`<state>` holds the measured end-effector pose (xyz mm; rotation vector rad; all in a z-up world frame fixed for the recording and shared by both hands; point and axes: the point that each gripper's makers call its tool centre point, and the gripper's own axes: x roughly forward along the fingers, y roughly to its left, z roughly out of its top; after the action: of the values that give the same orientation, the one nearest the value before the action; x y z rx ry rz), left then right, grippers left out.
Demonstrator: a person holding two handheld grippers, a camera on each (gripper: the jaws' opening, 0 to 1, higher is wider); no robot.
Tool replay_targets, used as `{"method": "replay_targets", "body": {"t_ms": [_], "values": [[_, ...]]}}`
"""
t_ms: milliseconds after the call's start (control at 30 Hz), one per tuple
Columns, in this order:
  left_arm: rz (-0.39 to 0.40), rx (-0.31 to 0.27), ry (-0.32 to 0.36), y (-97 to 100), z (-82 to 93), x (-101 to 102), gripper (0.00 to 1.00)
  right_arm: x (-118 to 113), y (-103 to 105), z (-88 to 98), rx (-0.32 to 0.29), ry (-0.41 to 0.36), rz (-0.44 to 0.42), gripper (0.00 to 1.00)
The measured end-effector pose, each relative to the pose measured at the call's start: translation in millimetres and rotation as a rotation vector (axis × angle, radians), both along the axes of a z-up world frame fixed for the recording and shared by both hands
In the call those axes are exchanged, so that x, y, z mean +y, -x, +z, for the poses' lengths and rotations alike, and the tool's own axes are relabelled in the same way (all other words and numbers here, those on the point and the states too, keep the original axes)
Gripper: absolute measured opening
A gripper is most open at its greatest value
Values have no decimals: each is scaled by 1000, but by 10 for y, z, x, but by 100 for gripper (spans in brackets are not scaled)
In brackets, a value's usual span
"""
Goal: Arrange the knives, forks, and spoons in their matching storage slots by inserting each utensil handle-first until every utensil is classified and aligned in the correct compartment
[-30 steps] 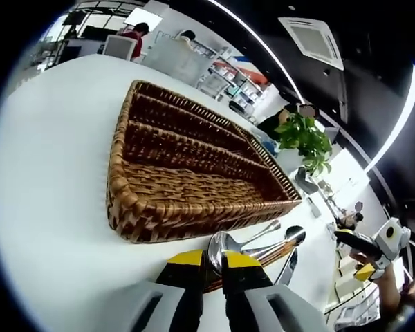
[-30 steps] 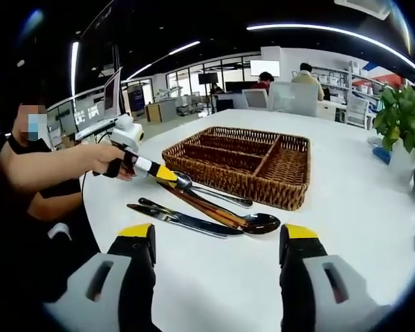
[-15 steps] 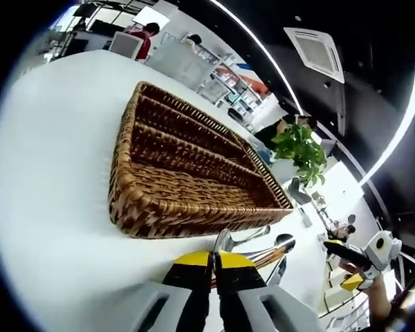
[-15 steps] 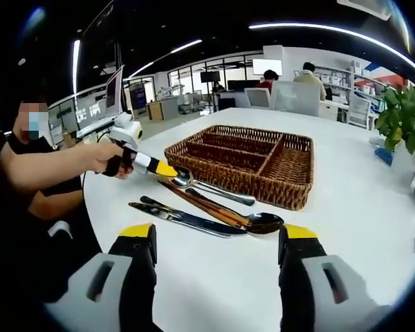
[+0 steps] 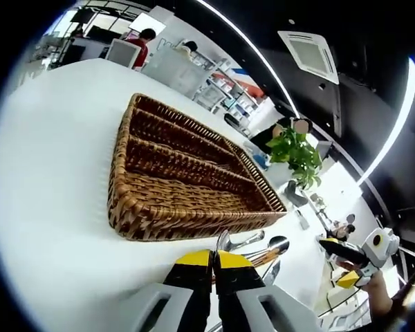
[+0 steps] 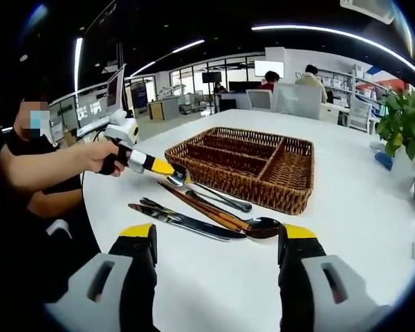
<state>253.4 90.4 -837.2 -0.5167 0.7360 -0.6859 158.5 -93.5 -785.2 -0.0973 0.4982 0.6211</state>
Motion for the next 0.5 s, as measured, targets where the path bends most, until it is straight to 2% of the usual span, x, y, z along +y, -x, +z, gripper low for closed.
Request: {"method": "replay_targets", "body": {"t_ms": [167, 333, 500], "values": [[3, -2, 48, 29, 107, -24, 0, 8, -14, 17, -6, -3, 0, 72], [-1, -26, 95, 2, 286, -51, 0, 9, -25, 41, -11, -9, -2, 72], [-5, -61, 87, -63, 455, -48, 0, 7, -36, 43, -12, -10, -5, 72]]}}
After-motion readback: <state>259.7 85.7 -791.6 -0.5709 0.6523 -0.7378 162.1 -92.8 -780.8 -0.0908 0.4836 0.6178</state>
